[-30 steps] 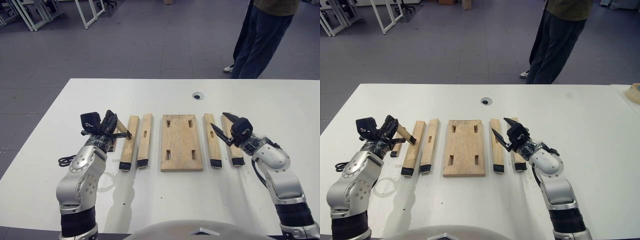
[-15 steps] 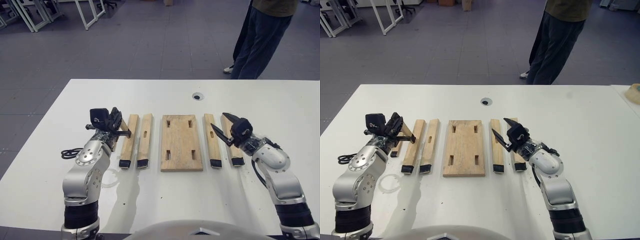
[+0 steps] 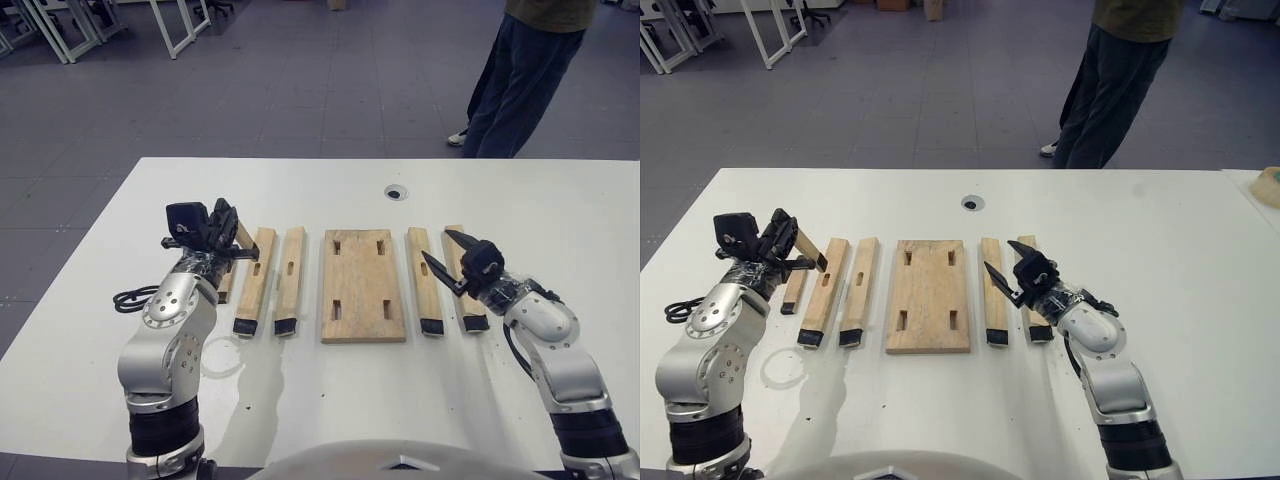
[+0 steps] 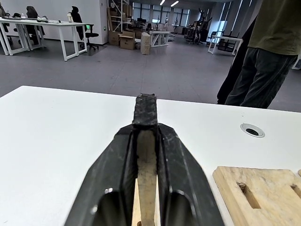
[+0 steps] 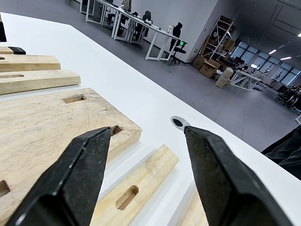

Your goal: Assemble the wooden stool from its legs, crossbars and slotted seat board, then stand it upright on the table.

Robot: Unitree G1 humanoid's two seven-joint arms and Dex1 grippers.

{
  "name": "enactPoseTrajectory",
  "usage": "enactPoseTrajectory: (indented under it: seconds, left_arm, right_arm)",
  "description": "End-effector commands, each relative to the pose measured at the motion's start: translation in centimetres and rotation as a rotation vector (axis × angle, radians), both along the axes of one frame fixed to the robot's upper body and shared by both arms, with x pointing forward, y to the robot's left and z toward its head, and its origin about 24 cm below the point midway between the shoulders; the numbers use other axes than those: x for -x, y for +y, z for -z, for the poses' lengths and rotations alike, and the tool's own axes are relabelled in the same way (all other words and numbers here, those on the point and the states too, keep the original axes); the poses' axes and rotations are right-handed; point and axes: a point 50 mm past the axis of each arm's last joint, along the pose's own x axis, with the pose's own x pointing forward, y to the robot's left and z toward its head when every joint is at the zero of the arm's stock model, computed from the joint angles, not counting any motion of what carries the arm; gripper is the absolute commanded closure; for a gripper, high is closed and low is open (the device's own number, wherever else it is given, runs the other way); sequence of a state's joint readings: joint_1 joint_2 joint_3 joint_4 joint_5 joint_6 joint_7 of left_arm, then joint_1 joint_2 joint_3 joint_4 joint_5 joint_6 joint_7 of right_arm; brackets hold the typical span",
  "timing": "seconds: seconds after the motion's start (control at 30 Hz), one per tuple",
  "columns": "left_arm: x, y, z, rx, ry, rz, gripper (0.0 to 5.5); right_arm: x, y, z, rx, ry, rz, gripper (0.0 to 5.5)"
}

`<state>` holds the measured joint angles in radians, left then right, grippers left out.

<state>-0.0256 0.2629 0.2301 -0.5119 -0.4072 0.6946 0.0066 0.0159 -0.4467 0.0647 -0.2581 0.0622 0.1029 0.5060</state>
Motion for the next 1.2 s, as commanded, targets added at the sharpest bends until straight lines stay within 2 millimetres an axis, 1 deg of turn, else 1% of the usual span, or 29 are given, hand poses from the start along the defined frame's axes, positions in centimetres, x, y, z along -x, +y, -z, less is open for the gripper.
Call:
enactPoseTrajectory:
  seconds: [0.03,0.2,0.23,0.3,0.37,0.47,0.5,0.6,0.67,0.77,0.87,0.93,0.97,1.0,1.1,1.17,1.2]
  left_arm:
    - [0.5,0.1,1.9,0.022,0.064,-0.005,5.06]
    - [0.6,1.0,3.3,0.017,0.082,-0.035,5.06]
    - [0.4,1.1,3.2,0.017,0.074,-0.040,5.06]
    - [-0.1,1.2,2.4,0.033,0.034,-0.038,5.06]
    - [-0.1,1.1,2.1,0.037,0.019,-0.031,5.06]
    - [-0.1,1.1,2.6,0.035,0.040,-0.022,5.06]
    - [0.1,1.1,3.2,0.031,0.059,-0.020,5.06]
    - [0.6,1.5,5.7,-0.009,0.172,0.018,5.06]
    - [0.4,1.5,7.0,-0.024,0.265,0.046,5.06]
    - [0.1,1.8,7.4,-0.022,0.328,0.035,5.06]
    - [-0.1,1.7,7.2,-0.001,0.323,0.028,5.06]
    - [-0.2,1.5,6.9,0.013,0.294,0.021,5.06]
    - [-0.4,1.3,6.4,0.010,0.256,0.022,5.06]
    - [-0.6,1.2,5.9,0.010,0.222,0.017,4.69]
    - [-1.1,0.8,3.9,-0.004,0.092,0.025,4.32]
    - [-0.9,0.8,2.6,-0.015,0.014,0.021,3.93]
    - [-0.8,1.0,1.9,-0.018,-0.021,0.016,3.83]
  right_arm:
    - [0.0,0.0,-0.1,0.016,-0.011,-0.003,2.64]
    - [0.0,-0.1,-0.1,0.017,-0.011,-0.004,2.64]
    - [0.0,0.0,-0.1,0.017,-0.012,-0.005,2.64]
    - [0.1,0.0,-0.1,0.019,-0.011,-0.005,2.64]
    - [0.1,0.0,0.0,0.019,-0.008,-0.007,2.64]
    - [0.1,0.0,0.0,0.018,-0.007,-0.005,2.64]
    - [0.1,-0.1,0.0,0.018,-0.007,-0.003,2.64]
    - [0.0,0.0,0.0,0.016,-0.008,0.003,2.64]
    - [0.0,0.0,0.0,0.014,-0.009,0.003,2.64]
    - [-0.1,0.0,-0.1,0.014,-0.012,0.004,2.64]
    - [0.1,0.0,0.0,0.015,-0.012,0.006,2.64]
    - [0.1,0.0,0.0,0.015,-0.011,0.006,2.64]
    - [0.0,0.0,0.0,0.015,-0.011,0.006,2.64]
    - [0.0,0.0,0.0,0.016,-0.011,0.007,2.64]
    - [-0.1,-0.1,0.0,0.018,-0.012,0.009,2.64]
    - [-0.1,-0.1,0.0,0.017,-0.014,0.010,2.64]
    - [-0.1,0.0,0.0,0.016,-0.014,0.011,2.64]
